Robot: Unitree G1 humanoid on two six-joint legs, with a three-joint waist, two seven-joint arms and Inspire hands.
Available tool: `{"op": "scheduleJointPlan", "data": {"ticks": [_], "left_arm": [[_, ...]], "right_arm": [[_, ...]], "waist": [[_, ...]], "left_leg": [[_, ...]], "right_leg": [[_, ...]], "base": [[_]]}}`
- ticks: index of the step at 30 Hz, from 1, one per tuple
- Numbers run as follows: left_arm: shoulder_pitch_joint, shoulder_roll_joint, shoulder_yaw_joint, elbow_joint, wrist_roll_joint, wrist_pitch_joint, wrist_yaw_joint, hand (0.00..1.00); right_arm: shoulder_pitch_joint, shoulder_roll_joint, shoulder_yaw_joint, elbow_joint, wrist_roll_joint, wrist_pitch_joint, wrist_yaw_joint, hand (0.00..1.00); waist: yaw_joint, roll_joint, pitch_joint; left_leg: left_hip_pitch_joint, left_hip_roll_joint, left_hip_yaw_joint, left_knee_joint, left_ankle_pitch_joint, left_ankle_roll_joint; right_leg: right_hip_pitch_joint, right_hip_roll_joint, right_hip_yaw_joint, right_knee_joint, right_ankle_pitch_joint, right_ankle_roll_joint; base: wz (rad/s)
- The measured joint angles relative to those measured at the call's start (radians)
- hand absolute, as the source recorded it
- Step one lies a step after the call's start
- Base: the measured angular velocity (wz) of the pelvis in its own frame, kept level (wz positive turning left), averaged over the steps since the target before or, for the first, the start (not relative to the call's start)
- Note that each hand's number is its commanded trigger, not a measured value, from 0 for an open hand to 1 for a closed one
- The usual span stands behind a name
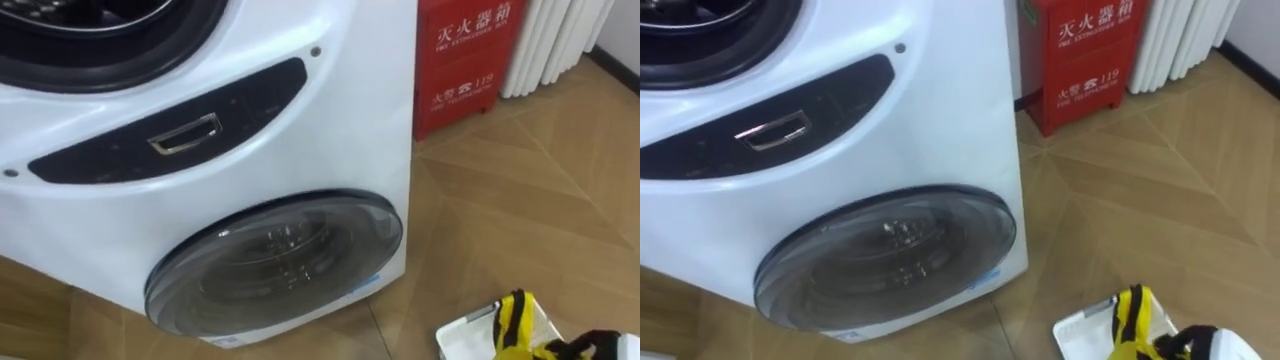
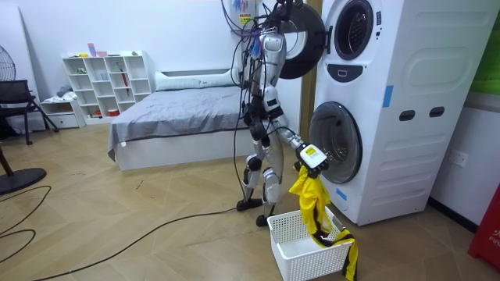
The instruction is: Pick clothes from washing machine
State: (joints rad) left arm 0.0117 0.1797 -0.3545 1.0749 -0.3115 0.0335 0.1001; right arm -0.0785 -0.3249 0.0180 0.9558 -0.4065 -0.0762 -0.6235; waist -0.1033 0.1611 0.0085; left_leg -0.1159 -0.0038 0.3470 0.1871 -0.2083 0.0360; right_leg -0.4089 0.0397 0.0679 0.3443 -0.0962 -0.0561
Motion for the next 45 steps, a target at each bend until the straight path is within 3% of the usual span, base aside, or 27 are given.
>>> {"op": "scheduleJointPlan", "data": {"ticks": [1,4,8,12,13,14,15,16,17,23,27,29,35,41,45], "left_arm": [[0.000,0.000,0.001,0.000,0.000,-0.001,0.000,0.00],[0.002,0.000,0.003,0.000,0.005,-0.001,-0.002,0.00],[0.005,0.001,0.020,0.001,0.022,-0.001,-0.002,0.00],[0.012,0.001,0.025,0.007,0.022,-0.002,-0.006,0.00],[0.019,0.001,0.029,0.006,0.022,-0.006,-0.007,0.00],[0.022,0.001,0.034,0.006,0.022,-0.009,-0.006,0.00],[0.026,0.002,0.038,0.007,0.021,-0.011,-0.006,0.00],[0.026,0.002,0.038,0.008,0.021,-0.011,-0.006,0.00],[0.026,0.004,0.037,0.010,0.021,-0.012,-0.007,0.00],[0.024,0.007,0.037,0.036,0.021,-0.013,-0.019,0.00],[0.013,0.014,0.037,0.053,0.020,-0.013,-0.024,0.00],[0.013,0.014,0.037,0.064,0.019,-0.014,-0.024,0.00],[0.019,0.032,0.058,0.064,0.021,-0.012,-0.023,0.00],[0.047,0.033,0.078,0.064,0.020,-0.010,-0.016,0.00],[0.074,0.033,0.081,0.048,0.019,-0.010,-0.010,0.00]], "right_arm": [[0.002,0.001,0.001,0.000,0.002,0.000,-0.002,1.00],[0.009,0.007,0.002,-0.019,0.004,0.000,-0.002,1.00],[0.046,0.021,0.032,-0.036,0.002,0.000,0.005,1.00],[0.060,0.034,0.040,-0.021,0.004,0.005,0.039,1.00],[0.061,0.037,0.039,-0.011,0.003,0.005,0.051,0.92],[0.061,0.039,0.039,-0.006,0.004,0.005,0.057,0.70],[0.061,0.044,0.042,0.017,0.004,0.004,0.067,0.58],[0.062,0.046,0.045,0.030,0.008,0.005,0.073,0.23],[0.063,0.047,0.061,0.055,0.016,0.007,0.088,0.00],[0.061,0.052,0.102,0.099,0.049,0.013,0.149,0.00],[0.056,0.054,0.119,0.099,0.063,0.012,0.186,0.00],[0.056,0.054,0.119,0.099,0.062,0.012,0.192,0.00],[0.062,0.053,0.112,0.102,0.099,0.013,0.191,0.00],[0.083,0.053,0.103,0.131,0.144,0.013,0.191,0.00],[0.126,0.053,0.073,0.131,0.167,0.014,0.194,0.00]], "waist": [[0.001,-0.007,-0.0004],[0.002,-0.021,-0.0020],[0.003,-0.059,-0.0035],[0.006,-0.074,-0.0068],[0.007,-0.073,-0.0072],[0.009,-0.073,-0.0073],[0.013,-0.073,-0.0073],[0.018,-0.073,-0.0071],[0.028,-0.075,-0.0060],[0.039,-0.077,-0.0046],[0.051,-0.091,0.0048],[0.052,-0.094,0.0059],[0.051,-0.090,0.0020],[0.053,-0.069,-0.0098],[0.050,-0.076,-0.0063]], "left_leg": [[0.010,0.002,-0.001,0.001,0.000,0.000],[0.025,0.007,-0.002,0.000,0.000,0.000],[0.057,0.009,-0.002,-0.002,0.000,0.000],[0.088,0.009,-0.003,-0.009,-0.001,0.000],[0.095,0.009,-0.003,-0.016,-0.001,-0.001],[0.097,0.009,-0.004,-0.019,-0.001,-0.001],[0.099,0.009,-0.004,-0.024,-0.001,0.000],[0.100,0.010,-0.004,-0.025,-0.001,0.000],[0.100,0.011,-0.003,-0.026,-0.001,0.000],[0.092,0.012,-0.022,-0.037,-0.001,0.000],[0.088,0.010,-0.024,-0.037,-0.001,0.000],[0.089,0.008,-0.024,-0.037,-0.001,0.000],[0.084,0.006,-0.051,-0.033,-0.001,0.001],[0.124,0.013,-0.053,-0.037,-0.001,0.001],[0.157,0.016,-0.061,-0.041,-0.002,0.001]], "right_leg": [[0.011,0.000,0.001,-0.003,0.000,0.000],[0.027,0.000,0.001,-0.003,-0.001,0.001],[0.065,0.004,0.005,-0.015,-0.001,0.001],[0.097,0.005,0.007,-0.032,0.001,0.003],[0.103,0.007,0.009,-0.038,0.003,0.005],[0.103,0.007,0.009,-0.038,0.004,0.006],[0.105,0.009,0.011,-0.043,0.008,0.007],[0.108,0.010,0.011,-0.050,0.012,0.008],[0.111,0.011,0.012,-0.058,0.018,0.009],[0.120,0.013,0.011,-0.100,0.043,0.016],[0.119,0.007,0.000,-0.104,0.050,0.017],[0.118,0.005,-0.003,-0.100,0.050,0.018],[0.122,-0.003,-0.018,-0.090,0.048,0.020],[0.174,-0.002,-0.039,-0.108,0.044,0.017],[0.214,-0.003,-0.055,-0.123,0.034,0.015]], "base": [[0.00],[0.00],[-0.04],[-0.03],[-0.05],[-0.04],[0.00],[-0.03],[0.00],[0.03],[0.00],[0.08],[0.11],[0.07],[0.11]]}}
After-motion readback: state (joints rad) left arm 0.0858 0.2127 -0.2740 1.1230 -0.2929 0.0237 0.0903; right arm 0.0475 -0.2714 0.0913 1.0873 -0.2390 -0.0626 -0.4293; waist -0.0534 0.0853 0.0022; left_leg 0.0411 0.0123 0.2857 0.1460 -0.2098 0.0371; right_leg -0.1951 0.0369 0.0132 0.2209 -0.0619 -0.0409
